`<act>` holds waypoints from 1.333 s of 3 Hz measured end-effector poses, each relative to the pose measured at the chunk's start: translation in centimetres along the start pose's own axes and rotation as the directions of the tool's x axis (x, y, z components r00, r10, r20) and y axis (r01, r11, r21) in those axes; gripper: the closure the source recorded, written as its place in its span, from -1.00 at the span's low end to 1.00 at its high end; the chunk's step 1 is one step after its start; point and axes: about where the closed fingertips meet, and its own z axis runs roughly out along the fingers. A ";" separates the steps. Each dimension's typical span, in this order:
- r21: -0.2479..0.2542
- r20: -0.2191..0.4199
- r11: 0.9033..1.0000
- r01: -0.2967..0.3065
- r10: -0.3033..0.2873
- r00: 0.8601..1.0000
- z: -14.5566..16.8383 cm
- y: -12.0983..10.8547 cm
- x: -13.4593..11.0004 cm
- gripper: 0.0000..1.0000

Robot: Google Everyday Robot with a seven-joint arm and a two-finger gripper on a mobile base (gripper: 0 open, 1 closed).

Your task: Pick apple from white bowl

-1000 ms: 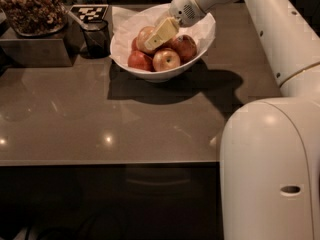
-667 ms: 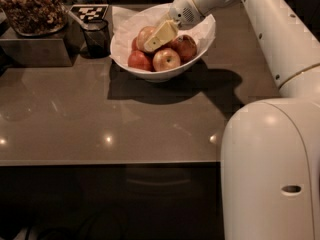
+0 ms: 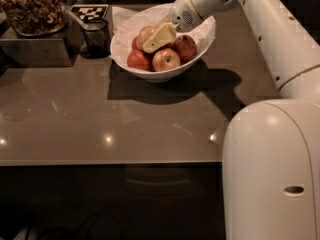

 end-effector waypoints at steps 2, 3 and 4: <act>-0.028 0.084 1.000 0.009 -0.007 0.996 -0.8 0.6 -0.8 1.00; -0.055 0.127 0.998 0.015 -0.008 0.992 -4.4 2.3 -1.2 1.00; -0.081 0.156 0.996 -0.031 0.043 0.987 -8.1 4.6 0.0 1.00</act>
Offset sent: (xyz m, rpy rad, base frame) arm -0.0162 -0.0103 0.0302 0.1656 -0.0247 0.0450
